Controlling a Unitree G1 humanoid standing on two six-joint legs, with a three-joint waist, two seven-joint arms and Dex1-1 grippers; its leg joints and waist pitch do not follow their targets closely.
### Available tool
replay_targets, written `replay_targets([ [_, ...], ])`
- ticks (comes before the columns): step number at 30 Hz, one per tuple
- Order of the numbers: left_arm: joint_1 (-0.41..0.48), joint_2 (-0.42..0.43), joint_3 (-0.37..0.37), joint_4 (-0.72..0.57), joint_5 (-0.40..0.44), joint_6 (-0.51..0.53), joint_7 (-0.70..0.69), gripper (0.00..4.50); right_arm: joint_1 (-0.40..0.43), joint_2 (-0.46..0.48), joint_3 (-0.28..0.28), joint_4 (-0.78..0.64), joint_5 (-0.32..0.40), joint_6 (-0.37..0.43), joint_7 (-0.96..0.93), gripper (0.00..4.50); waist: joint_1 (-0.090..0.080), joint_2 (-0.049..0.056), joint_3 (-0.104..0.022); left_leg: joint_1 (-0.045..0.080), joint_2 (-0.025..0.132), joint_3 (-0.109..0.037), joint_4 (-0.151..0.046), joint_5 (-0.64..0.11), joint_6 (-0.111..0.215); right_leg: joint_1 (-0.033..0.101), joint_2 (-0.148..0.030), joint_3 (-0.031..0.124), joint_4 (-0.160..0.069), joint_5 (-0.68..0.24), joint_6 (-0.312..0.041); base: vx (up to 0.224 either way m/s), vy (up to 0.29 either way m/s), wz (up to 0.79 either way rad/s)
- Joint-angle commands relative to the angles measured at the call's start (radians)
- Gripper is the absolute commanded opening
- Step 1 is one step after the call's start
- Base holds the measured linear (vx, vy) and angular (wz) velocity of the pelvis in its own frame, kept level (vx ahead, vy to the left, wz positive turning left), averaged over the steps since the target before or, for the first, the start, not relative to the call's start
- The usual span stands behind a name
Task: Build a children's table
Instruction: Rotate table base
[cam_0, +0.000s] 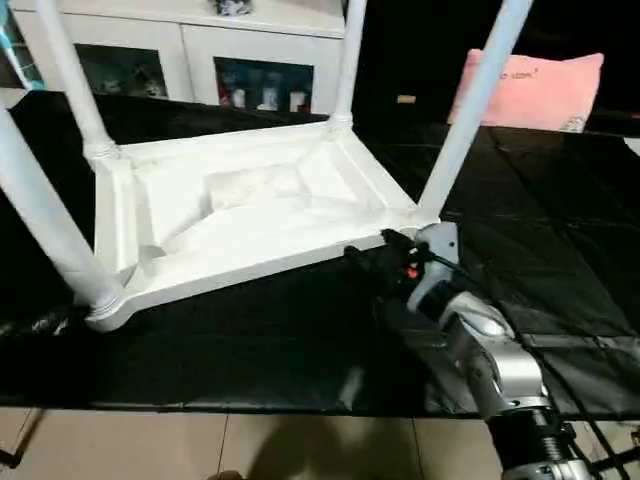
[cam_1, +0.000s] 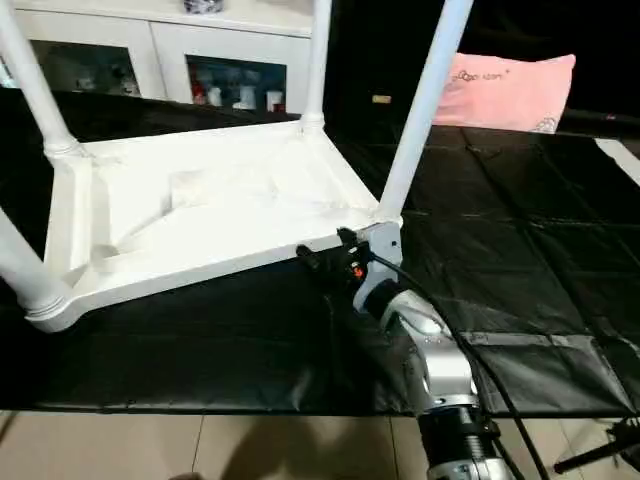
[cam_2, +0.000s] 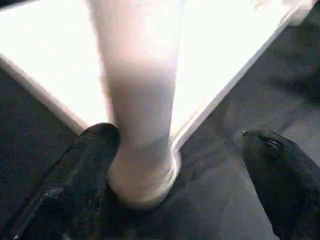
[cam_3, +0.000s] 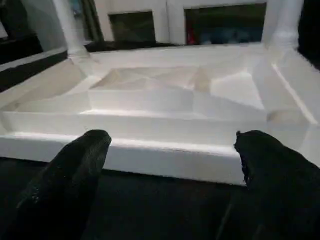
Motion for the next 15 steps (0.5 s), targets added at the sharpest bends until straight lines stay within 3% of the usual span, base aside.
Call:
replay_targets([
  [1,-0.021,-0.024,-0.036,-0.044,-0.035,0.004,0.010,4.43,0.004,0.002,-0.006,-0.032,0.002,-0.004,-0.017,4.50,0.001,0.039,-0.053,0.024,0.027,-0.016,-0.089,-0.312,-0.051,0.021,-0.048,0.029,-0.062,-0.163,-0.193,0.000,0.000,0.00],
  [5,-0.043,-0.053,-0.072,-0.047,-0.047,-0.008,0.011,4.43,0.010,-0.027,0.040,-0.019,-0.061,-0.079,0.008,4.50,0.009,0.035,-0.050,0.025,0.027,-0.016,-0.089,-0.330,-0.053,0.021,-0.048,0.029,-0.066,-0.216,-0.178,0.000,0.000,0.00],
  [7,-0.057,-0.065,-0.089,-0.046,-0.049,-0.011,0.013,4.43,0.013,-0.038,0.057,-0.014,-0.088,-0.078,0.004,4.50,0.013,0.035,-0.049,0.027,0.028,-0.016,-0.090,-0.341,-0.056,0.019,-0.048,0.030,-0.069,-0.243,-0.169,0.000,0.000,0.00],
  [8,-0.075,-0.080,-0.111,-0.049,-0.052,-0.015,0.022,4.43,0.012,-0.053,0.079,0.002,-0.132,-0.069,-0.017,4.50,0.015,0.035,-0.048,0.029,0.027,-0.015,-0.090,-0.345,-0.057,0.017,-0.047,0.031,-0.070,-0.249,-0.166,0.000,0.000,0.00],
  [10,-0.090,-0.093,-0.131,-0.051,-0.054,-0.014,0.031,4.43,0.011,-0.061,0.092,0.011,-0.150,-0.040,-0.022,4.50,0.021,0.034,-0.049,0.032,0.027,-0.015,-0.089,-0.352,-0.064,0.015,-0.046,0.031,-0.072,-0.263,-0.160,0.000,0.000,0.00],
  [11,-0.090,-0.093,-0.131,-0.051,-0.054,-0.014,0.031,4.43,0.011,-0.061,0.092,0.011,-0.150,-0.040,-0.022,4.50,0.023,0.034,-0.048,0.032,0.027,-0.015,-0.089,-0.354,-0.064,0.015,-0.047,0.031,-0.072,-0.265,-0.159,0.000,0.000,0.00],
  [12,-0.122,-0.121,-0.176,-0.047,-0.037,-0.016,0.055,4.43,0.001,-0.066,0.089,0.034,-0.176,0.014,-0.078,4.50,0.022,0.031,-0.048,0.027,0.027,-0.017,-0.090,-0.352,-0.065,0.019,-0.048,0.031,-0.071,-0.270,-0.154,0.000,0.000,0.00],
  [15,-0.153,-0.141,-0.200,-0.014,-0.003,-0.029,0.094,4.43,-0.010,-0.070,0.085,0.058,-0.199,0.024,-0.118,4.50,0.025,0.034,-0.049,0.034,0.025,-0.015,-0.087,-0.354,-0.074,0.013,-0.046,0.032,-0.074,-0.274,-0.149,0.000,0.000,0.00],
])
